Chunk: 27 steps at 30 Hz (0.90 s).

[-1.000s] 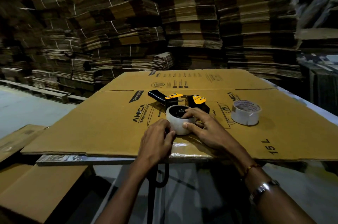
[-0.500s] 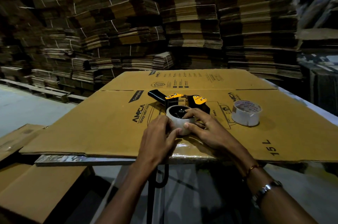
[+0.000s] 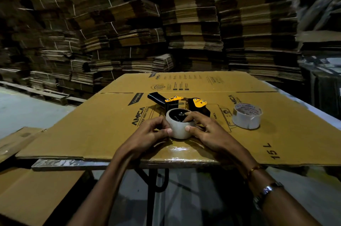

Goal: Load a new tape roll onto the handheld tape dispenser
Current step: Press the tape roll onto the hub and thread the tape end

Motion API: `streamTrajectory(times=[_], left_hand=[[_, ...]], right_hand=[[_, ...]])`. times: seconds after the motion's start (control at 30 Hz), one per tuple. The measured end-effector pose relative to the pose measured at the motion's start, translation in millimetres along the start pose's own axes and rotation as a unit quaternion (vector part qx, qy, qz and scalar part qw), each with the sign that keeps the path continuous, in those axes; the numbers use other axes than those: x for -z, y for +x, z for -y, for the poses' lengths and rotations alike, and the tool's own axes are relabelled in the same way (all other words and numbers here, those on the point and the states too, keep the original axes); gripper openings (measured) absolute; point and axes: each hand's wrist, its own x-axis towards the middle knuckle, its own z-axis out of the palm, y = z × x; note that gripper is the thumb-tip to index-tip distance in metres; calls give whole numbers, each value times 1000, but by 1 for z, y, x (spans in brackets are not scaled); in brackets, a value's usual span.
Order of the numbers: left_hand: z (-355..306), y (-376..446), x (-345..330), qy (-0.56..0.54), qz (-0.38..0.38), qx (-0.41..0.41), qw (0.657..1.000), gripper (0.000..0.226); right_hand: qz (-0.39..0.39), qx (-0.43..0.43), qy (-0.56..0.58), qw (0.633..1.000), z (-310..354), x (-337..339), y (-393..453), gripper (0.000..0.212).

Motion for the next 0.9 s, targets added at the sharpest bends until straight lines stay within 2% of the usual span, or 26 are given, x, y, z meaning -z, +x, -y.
streamTrajectory(times=[0.13, 0.23, 0.27, 0.33, 0.4, 0.43, 0.5, 0.57, 0.63, 0.7, 0.83, 0.9], left_hand=[[1, 1, 12, -57, 31, 22, 998, 20], [3, 1, 21, -86, 0, 21, 996, 11], [2, 5, 22, -61, -42, 9, 997, 9], [1, 18, 25, 63, -150, -55, 985, 5], [-2, 38, 30, 211, -201, -139, 947, 10], [-4, 50, 34, 281, -200, -166, 924, 18], [-7, 73, 44, 398, -169, -163, 887, 40], [-9, 92, 51, 470, -115, -106, 869, 55], [-3, 103, 55, 528, -48, -41, 847, 61], [6, 105, 59, 556, -2, -14, 831, 62], [13, 87, 63, 570, -53, -72, 817, 82], [10, 71, 60, 595, -86, -109, 792, 80]], right_hand=[[2, -1, -3, 1000, -1, 0, 0, 14], [-3, -1, 26, 1000, -4, -2, 1, 16], [-4, 1, 35, 999, -5, -3, 0, 17], [-8, 3, 40, 999, -6, -4, 0, 18], [-24, 5, 31, 999, -6, -4, -2, 15], [-37, 9, 20, 999, -6, -4, -3, 13], [-69, 18, -9, 997, -8, -2, -4, 11], [-93, 26, -28, 995, -12, -1, -3, 11], [-104, 29, -32, 994, -15, -1, -3, 10], [-119, 33, -49, 991, -17, -1, -2, 10], [-193, 32, -106, 975, -24, 2, 1, 13], [-219, 15, -122, 968, -29, 5, 3, 13]])
